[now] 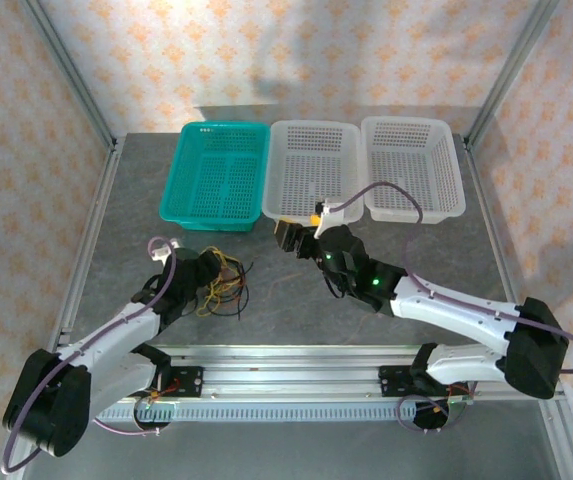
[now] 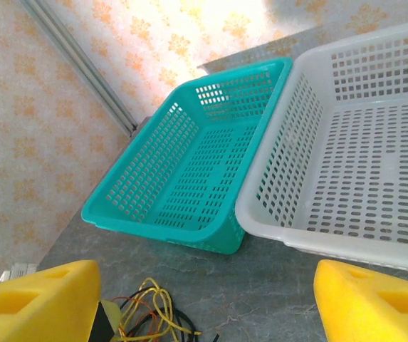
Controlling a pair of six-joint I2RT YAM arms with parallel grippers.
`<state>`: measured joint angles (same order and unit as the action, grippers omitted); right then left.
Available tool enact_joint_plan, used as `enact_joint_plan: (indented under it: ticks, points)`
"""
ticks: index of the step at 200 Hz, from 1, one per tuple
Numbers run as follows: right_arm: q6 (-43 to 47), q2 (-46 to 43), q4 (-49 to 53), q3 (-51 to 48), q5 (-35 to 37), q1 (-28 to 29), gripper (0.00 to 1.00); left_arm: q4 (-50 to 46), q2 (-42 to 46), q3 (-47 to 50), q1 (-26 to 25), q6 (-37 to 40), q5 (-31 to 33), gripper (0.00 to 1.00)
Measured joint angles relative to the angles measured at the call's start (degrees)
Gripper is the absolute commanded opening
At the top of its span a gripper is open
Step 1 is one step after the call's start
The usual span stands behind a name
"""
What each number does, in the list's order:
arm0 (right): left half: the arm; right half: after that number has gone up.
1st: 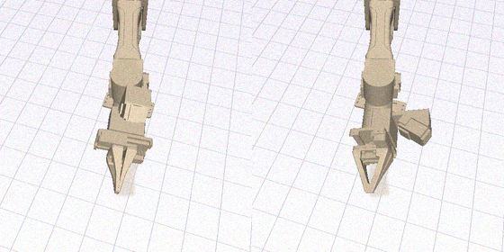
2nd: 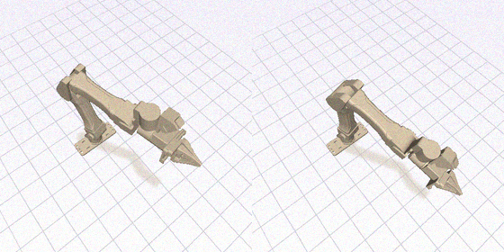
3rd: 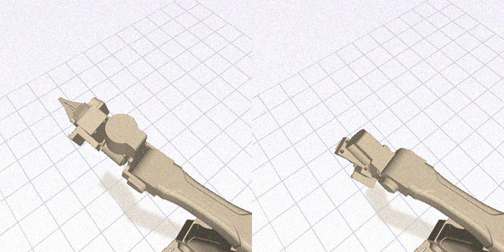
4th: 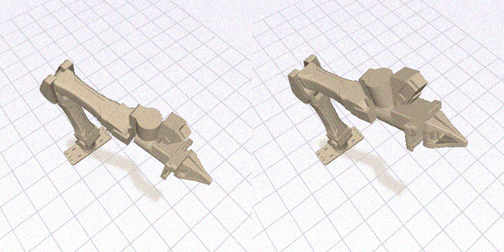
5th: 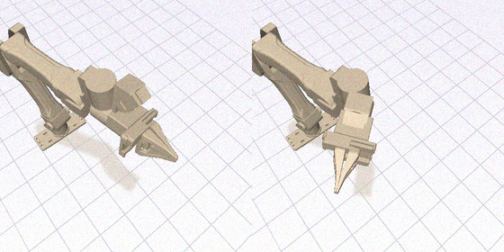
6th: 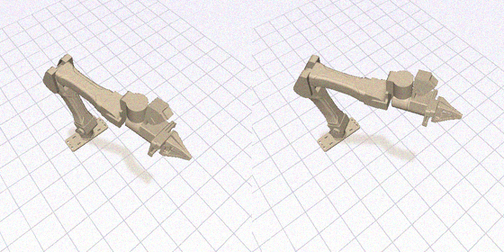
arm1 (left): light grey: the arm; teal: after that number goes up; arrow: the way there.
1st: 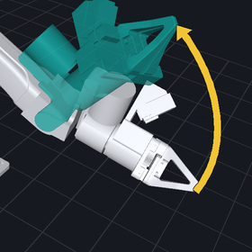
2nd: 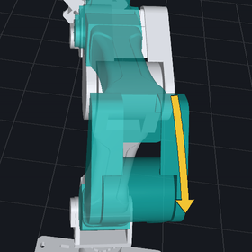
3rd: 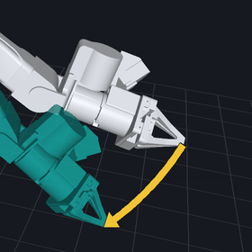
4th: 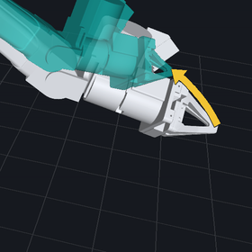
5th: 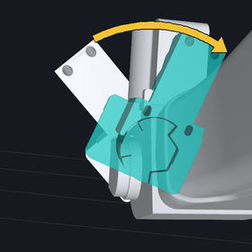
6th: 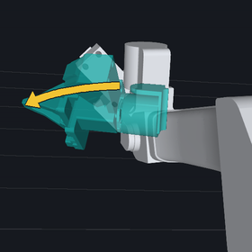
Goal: Untangle the cables
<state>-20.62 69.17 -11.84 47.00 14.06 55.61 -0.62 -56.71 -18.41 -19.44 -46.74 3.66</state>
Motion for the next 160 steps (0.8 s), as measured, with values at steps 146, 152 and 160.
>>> enact_joint_plan:
  ticks: [146,152,160]
  points:
    - [-11.8,-8.1,9.5,-3.7,15.6,0.0,0.73,10.7,-13.0,-1.8,-19.5,-11.8,-0.8,0.71]
    - [-12.5,-8.4,10.0,-3.7,16.2,0.0,0.73,11.5,-14.5,-2.8,-20.7,-12.0,-1.0,0.71]
    - [-13.4,-9.0,10.8,-3.8,17.1,0.0,0.73,12.5,-16.5,-4.3,-22.3,-12.2,-1.4,0.71]
